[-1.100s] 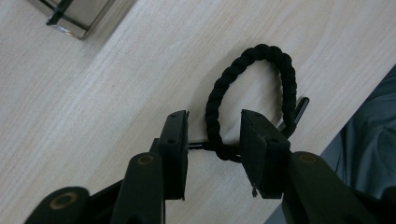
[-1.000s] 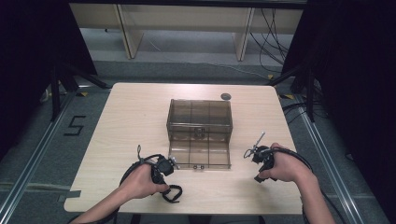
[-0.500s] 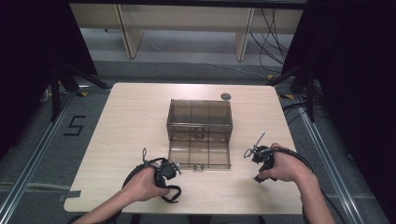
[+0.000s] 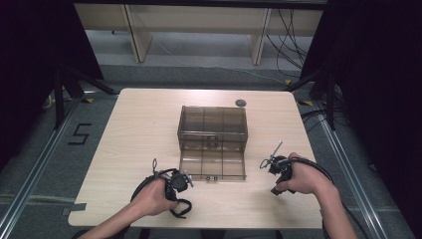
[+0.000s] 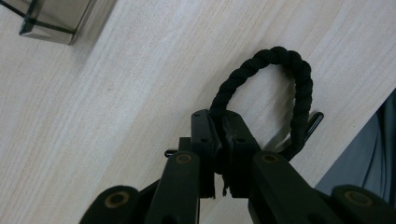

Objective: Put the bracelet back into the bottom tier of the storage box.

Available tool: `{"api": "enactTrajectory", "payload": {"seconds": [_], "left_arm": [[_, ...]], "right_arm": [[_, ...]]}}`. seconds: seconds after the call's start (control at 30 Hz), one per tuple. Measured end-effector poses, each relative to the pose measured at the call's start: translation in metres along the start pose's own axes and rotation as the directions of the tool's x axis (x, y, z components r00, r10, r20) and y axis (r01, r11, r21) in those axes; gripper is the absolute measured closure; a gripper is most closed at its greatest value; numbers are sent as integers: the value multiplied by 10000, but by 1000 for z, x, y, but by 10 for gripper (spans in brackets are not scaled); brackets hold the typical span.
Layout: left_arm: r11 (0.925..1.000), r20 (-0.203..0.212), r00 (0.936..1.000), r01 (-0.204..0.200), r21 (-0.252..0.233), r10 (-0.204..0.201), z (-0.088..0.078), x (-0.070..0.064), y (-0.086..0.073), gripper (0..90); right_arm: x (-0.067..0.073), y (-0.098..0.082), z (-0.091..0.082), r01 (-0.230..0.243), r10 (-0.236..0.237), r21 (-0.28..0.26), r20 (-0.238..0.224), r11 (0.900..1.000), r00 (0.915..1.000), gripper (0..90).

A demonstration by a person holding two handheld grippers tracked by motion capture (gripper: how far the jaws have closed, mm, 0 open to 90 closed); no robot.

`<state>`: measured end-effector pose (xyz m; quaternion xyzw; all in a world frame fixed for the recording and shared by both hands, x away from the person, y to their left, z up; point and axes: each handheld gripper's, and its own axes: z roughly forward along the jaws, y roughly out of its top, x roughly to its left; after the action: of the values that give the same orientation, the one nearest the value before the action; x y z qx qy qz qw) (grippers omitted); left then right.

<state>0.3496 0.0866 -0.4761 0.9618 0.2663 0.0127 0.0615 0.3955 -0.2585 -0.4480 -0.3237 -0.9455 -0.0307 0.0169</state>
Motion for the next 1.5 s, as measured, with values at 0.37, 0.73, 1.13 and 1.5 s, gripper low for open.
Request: {"api": "enactTrajectory", "payload": {"seconds": [0.37,0.73,1.13,1.5], "left_arm": [[9994,210,9993,302,-175,-298,-9,6,2,844],[9970,141,9986,526,-575,-518,-21,13,5,844],[9944,92,9971,759,-729,-755,-30,22,10,844],[9940,25,9969,790,-754,-791,-37,30,15,844]], "right_arm": [[1,0,1,-264,264,28,-40,9996,9996,565],[-2,-1,2,55,-55,-63,-73,10000,10000,561],[-1,-1,4,-155,156,78,-94,9998,9998,553],[-3,-2,4,-21,21,167,43,9999,10000,550]]}}
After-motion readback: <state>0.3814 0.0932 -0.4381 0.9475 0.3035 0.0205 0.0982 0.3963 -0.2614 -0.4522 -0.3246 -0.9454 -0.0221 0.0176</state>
